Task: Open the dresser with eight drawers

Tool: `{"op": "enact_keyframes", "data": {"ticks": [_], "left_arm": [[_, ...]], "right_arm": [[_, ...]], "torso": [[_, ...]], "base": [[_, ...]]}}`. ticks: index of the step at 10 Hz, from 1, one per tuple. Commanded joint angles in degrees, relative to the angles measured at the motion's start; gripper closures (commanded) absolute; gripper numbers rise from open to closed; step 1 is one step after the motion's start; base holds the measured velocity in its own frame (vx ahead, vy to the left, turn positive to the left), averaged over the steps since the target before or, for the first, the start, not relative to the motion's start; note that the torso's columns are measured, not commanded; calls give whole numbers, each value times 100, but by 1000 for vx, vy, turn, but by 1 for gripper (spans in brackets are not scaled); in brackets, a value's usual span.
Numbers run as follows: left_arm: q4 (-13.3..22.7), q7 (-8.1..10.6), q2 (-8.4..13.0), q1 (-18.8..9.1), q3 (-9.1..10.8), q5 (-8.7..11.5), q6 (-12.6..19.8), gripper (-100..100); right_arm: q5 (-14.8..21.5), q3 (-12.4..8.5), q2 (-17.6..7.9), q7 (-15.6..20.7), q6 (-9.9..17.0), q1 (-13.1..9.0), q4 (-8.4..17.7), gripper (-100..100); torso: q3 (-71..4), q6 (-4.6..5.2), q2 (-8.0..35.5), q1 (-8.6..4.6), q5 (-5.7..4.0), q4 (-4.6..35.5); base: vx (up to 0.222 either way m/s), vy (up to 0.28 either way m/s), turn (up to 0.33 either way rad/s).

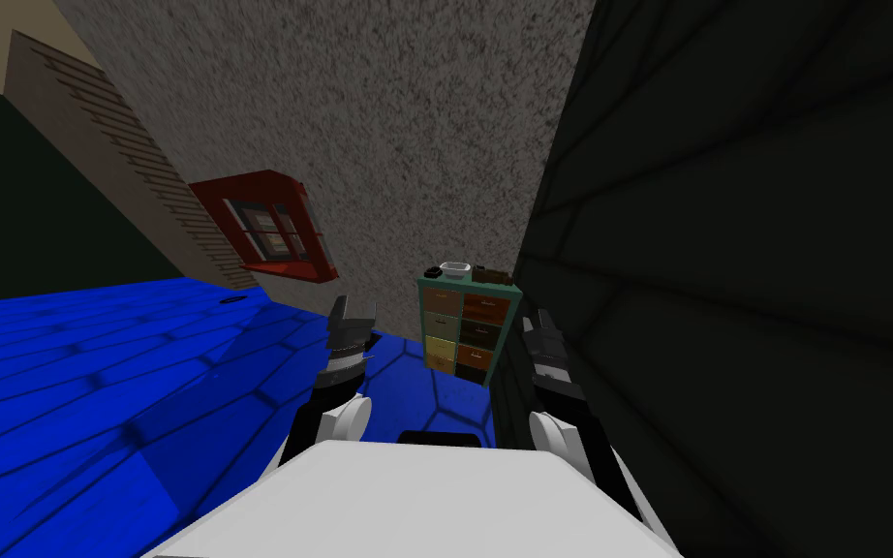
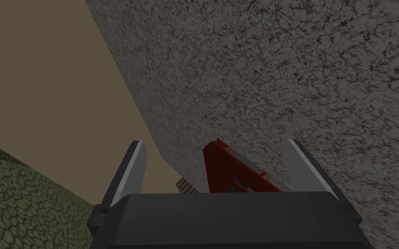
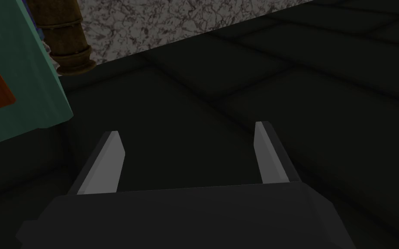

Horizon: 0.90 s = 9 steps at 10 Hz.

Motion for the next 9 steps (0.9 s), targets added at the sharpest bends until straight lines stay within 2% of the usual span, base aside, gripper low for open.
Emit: {"op": "enact_keyframes", "data": {"ticks": [1,9], "left_arm": [[0,0,0,0,0,0,0,0],[-2,0,0,0,0,0,-1,0]], "right_arm": [[0,0,0,0,0,0,0,0],[0,0,0,0,-1,0,-2,0]], "torso": [[-467,0,232,0,0,235],[-7073,0,3539,0,0,3537]], "base": [[0,0,0],[0,0,0]]}}
